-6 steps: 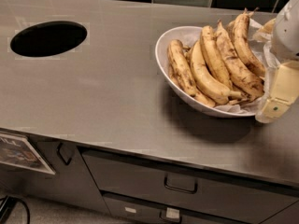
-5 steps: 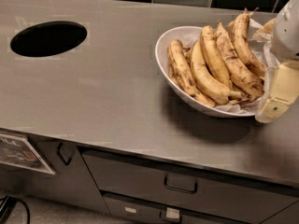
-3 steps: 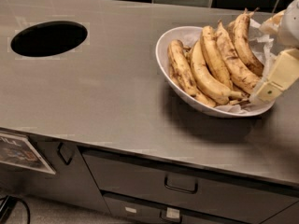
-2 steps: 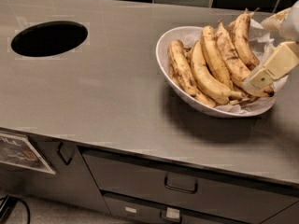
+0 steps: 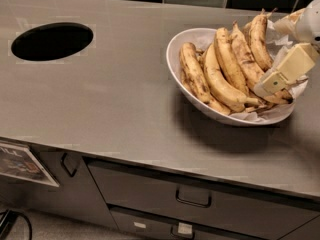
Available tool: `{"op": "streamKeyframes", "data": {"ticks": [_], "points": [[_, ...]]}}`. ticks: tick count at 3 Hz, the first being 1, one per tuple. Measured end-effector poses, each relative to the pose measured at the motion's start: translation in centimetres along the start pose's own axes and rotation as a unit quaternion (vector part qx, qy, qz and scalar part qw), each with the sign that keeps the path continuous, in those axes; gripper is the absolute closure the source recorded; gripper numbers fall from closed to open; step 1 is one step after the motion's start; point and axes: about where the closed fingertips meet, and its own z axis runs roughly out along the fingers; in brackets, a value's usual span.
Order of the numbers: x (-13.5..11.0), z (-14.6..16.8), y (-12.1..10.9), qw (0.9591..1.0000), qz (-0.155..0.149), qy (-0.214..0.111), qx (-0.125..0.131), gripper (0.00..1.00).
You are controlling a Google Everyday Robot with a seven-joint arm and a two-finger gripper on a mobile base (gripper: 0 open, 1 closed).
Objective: Pick banana from white bowl
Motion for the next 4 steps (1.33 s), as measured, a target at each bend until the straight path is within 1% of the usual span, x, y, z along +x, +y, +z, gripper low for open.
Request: {"op": "streamKeyframes", "data": {"ticks": [1, 2, 3, 4], "points": [[-0.2, 0.6, -1.3, 0.9984, 0.047, -0.028, 0.012, 0.00], [-0.6, 0.8, -2.9, 0.9902, 0.104, -0.086, 0.035, 0.00], [-1.9, -0.1, -4.0, 0.9808, 0.136, -0.125, 0.061, 0.00], [-3.9, -1.7, -4.3, 0.9789, 0.138, -0.125, 0.084, 0.00]]}}
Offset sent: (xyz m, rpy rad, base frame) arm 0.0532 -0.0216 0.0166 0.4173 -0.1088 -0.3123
